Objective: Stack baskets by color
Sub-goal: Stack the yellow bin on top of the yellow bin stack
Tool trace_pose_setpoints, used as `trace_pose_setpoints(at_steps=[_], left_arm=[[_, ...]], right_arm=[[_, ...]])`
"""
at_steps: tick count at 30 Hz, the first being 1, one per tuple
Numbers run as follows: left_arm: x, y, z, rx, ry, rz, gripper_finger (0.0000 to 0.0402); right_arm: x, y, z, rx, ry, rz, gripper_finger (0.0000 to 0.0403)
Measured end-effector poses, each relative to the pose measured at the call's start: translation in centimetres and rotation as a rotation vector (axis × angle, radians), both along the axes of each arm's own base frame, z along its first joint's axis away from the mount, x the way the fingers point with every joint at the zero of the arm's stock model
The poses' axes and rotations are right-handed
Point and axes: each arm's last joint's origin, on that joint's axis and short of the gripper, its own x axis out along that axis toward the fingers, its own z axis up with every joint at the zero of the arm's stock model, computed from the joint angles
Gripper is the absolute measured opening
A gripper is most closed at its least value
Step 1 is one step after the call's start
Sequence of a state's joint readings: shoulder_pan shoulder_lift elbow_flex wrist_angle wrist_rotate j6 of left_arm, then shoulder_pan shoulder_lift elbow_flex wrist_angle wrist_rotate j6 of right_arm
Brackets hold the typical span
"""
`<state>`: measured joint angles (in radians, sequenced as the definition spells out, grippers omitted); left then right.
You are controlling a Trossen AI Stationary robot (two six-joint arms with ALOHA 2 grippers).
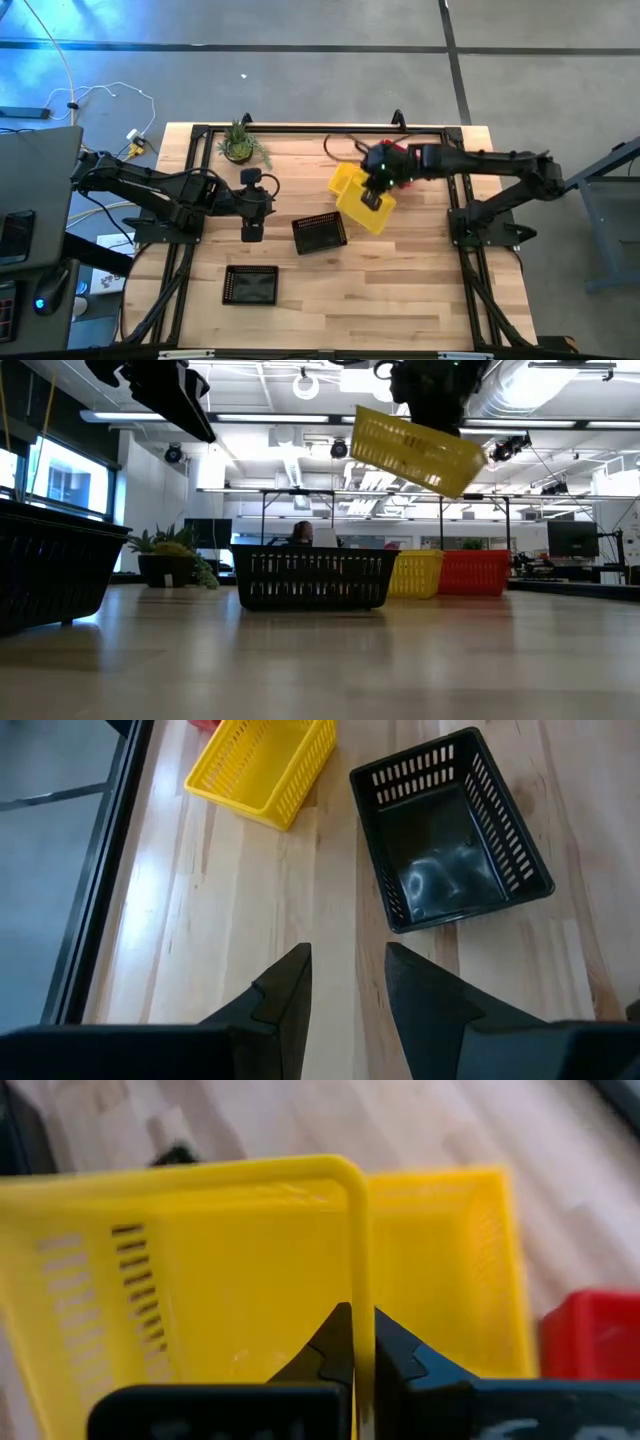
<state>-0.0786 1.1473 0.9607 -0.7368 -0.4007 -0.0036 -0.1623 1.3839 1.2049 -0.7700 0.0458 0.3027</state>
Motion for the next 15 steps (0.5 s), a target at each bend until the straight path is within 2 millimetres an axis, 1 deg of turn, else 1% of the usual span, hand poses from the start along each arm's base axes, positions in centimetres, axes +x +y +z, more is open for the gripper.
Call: trace_pose_setpoints(at_steps=[9, 12, 15], left_arm=[[0.0, 0.6, 0.0, -0.005, 0.000, 0.024, 0.0115], [0.0, 0.7, 0.0, -0.006, -0.002, 0.033, 0.0115], [0.0, 0.9, 0.0, -0.017, -0.008, 0.052, 0.0115]], right_arm=[[0.5, -3.9, 3.3, -0.170, -0.054, -0.031, 0.0000], [0.8, -5.1, 3.9, -0.211, -0.056, -0.030, 0.0000], [1.1, -6.5, 3.8, -0.223, -0.031, -0.031, 0.0000]])
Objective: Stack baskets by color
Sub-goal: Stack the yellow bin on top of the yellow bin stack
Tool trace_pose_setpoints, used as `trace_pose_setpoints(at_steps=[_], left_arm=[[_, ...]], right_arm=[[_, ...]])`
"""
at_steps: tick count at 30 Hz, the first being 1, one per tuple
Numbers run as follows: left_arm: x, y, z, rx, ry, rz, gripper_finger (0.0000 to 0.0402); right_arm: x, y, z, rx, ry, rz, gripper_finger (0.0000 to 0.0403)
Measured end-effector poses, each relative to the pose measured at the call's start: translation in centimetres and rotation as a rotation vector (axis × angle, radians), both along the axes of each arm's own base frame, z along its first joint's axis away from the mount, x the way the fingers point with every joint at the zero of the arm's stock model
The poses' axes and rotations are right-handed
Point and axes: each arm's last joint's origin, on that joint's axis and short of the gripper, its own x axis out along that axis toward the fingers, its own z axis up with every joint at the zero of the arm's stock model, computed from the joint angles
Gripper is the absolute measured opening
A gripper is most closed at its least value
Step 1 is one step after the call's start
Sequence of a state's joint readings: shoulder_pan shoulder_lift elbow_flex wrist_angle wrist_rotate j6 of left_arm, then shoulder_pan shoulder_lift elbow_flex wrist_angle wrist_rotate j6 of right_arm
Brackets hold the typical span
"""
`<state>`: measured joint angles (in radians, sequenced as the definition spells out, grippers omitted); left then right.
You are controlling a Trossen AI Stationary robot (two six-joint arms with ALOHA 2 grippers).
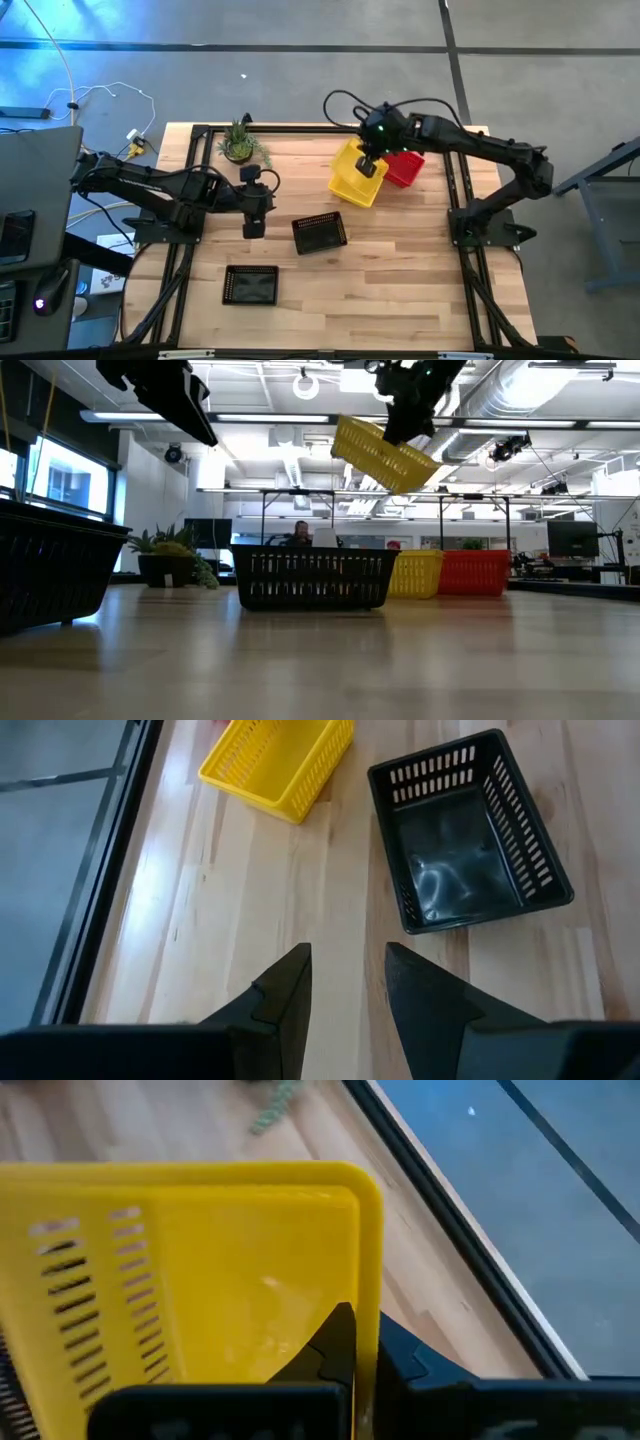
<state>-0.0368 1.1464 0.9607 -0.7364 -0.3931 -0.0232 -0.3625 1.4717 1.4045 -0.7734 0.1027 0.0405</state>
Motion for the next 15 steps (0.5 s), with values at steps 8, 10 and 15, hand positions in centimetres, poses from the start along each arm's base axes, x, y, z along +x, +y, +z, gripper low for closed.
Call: trace_pose_setpoints(at_steps=[8, 10, 15], left_arm=[[0.0, 0.4, 0.0, -0.035, -0.014, 0.039, 0.0115], [0.0, 0.4, 0.0, -0.062, -0.020, 0.046, 0.0115], [0.0, 0.3, -0.1, -0.121, -0.031, 0.053, 0.0115]], right_arm=[[0.5, -3.1, -2.8, 0.071, 0.119, -0.009, 0.0000], [0.6, -3.7, -3.7, 0.103, 0.153, -0.016, 0.0000], [0.9, -4.7, -5.5, 0.178, 0.215, -0.023, 0.0000]])
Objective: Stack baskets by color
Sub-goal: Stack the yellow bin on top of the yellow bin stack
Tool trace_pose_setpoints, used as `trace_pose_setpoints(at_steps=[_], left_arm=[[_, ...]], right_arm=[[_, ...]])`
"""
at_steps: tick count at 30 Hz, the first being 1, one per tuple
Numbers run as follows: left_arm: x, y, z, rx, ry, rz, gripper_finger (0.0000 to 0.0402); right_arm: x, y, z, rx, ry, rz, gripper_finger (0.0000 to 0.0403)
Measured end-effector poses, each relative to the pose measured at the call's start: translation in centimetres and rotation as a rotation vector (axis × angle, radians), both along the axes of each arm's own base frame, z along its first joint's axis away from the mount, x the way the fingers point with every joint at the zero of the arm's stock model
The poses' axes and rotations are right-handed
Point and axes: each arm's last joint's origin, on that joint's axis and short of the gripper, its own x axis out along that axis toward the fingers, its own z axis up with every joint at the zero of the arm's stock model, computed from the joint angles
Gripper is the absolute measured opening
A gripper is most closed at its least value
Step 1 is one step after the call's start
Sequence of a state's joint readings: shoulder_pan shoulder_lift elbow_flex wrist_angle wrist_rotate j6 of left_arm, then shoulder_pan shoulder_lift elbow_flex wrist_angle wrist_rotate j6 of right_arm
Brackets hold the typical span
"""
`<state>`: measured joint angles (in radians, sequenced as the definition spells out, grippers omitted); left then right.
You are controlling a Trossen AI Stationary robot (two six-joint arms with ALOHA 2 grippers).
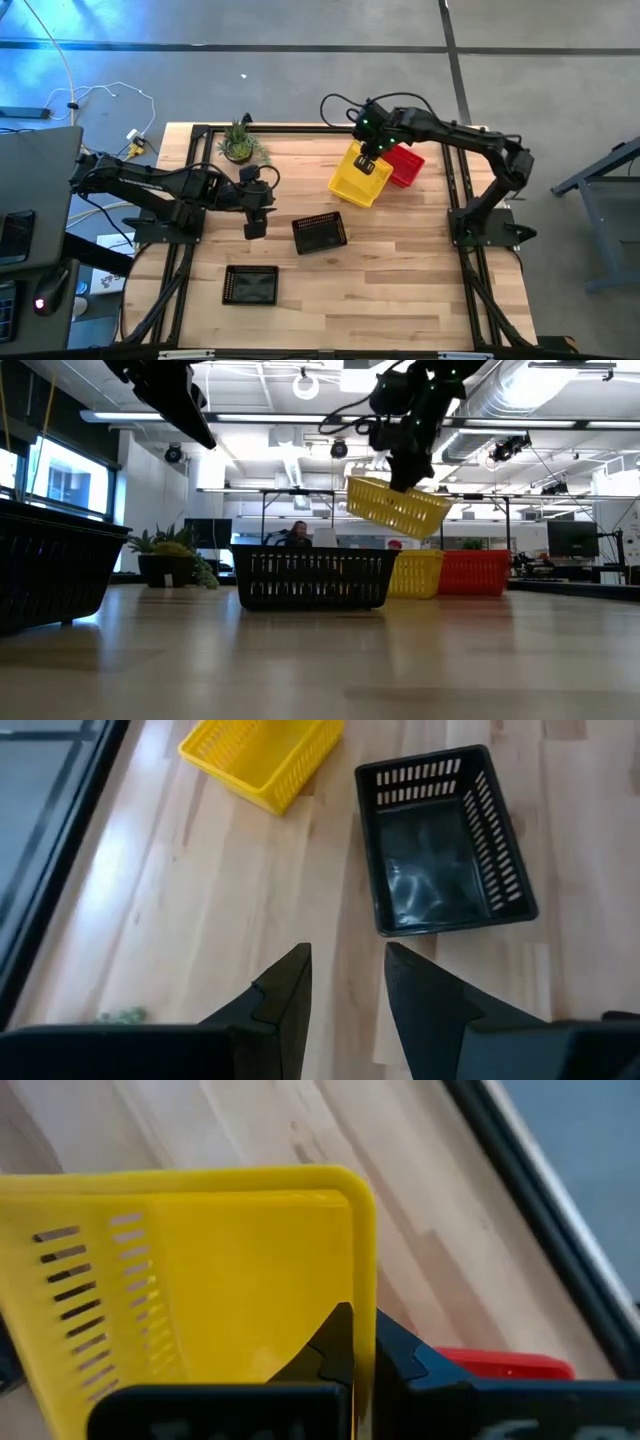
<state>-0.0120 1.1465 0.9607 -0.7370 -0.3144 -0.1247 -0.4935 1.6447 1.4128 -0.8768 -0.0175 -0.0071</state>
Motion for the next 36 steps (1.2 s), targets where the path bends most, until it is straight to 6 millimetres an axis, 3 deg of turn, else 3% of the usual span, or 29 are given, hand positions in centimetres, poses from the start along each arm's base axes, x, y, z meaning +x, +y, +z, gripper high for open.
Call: trace_pose_setpoints(at_steps=[20, 36], left_arm=[[0.0, -0.1, -0.1, -0.076, -0.010, 0.015, 0.0115], [-0.1, -0.1, -0.2, -0.074, 0.007, 0.015, 0.0115]], right_arm=[[1.8, -1.2, -4.7, 0.120, 0.104, 0.025, 0.0000], [1.8, -1.1, -5.0, 0.114, 0.135, 0.090, 0.0000]])
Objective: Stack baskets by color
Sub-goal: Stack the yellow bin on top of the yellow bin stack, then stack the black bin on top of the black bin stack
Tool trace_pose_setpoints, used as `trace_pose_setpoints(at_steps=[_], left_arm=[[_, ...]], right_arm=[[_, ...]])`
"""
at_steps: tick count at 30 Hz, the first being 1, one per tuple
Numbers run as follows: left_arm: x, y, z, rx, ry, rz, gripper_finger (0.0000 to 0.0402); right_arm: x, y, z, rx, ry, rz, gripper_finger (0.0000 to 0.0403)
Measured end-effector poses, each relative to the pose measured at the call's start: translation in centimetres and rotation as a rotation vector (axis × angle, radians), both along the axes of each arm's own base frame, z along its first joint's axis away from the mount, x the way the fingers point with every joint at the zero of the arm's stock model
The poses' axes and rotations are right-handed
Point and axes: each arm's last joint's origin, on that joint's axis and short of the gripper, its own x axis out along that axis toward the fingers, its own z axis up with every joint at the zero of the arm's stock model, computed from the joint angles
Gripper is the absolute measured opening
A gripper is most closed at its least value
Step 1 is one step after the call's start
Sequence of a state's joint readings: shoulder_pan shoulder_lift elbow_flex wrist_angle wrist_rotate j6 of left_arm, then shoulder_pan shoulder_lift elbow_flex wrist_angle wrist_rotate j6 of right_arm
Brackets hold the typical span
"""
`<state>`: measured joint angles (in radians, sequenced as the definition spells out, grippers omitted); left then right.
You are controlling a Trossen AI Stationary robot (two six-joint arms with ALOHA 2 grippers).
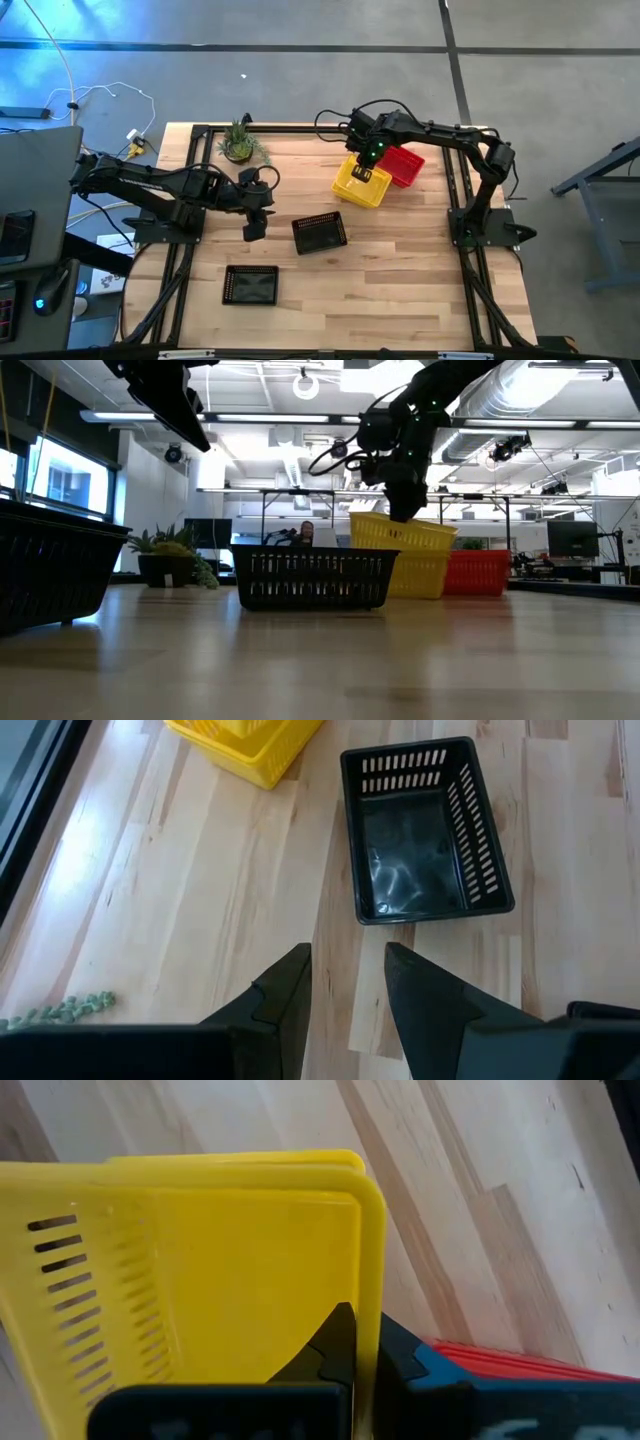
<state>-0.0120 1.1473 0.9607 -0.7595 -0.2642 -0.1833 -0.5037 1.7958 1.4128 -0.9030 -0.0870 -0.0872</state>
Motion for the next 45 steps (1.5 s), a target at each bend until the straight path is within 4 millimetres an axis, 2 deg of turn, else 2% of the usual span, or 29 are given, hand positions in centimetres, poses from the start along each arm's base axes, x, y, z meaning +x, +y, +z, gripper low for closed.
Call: trace_pose_setpoints(at_steps=[8, 19, 28, 37, 45], left_arm=[[0.0, 0.0, 0.0, 0.001, 0.001, -0.002, 0.0115], [0.0, 0.0, 0.0, 0.002, 0.001, -0.002, 0.0115], [0.0, 0.0, 0.0, 0.002, 0.001, -0.002, 0.0115], [0.0, 0.0, 0.0, 0.001, 0.000, -0.001, 0.0115], [0.2, 0.0, -0.3, -0.031, 0.006, 0.045, 0.0115]], right_arm=[[0.0, 0.3, 0.0, 0.003, 0.014, 0.007, 0.0005], [0.4, 0.9, 0.0, -0.005, 0.007, 0.026, 0.0052], [0.6, 0.6, 0.1, -0.079, 0.013, 0.005, 0.0053], [0.6, 0.6, 0.1, -0.081, 0.008, 0.002, 0.0053], [0.9, 2.3, 0.9, -0.077, -0.005, 0.012, 0.0053]])
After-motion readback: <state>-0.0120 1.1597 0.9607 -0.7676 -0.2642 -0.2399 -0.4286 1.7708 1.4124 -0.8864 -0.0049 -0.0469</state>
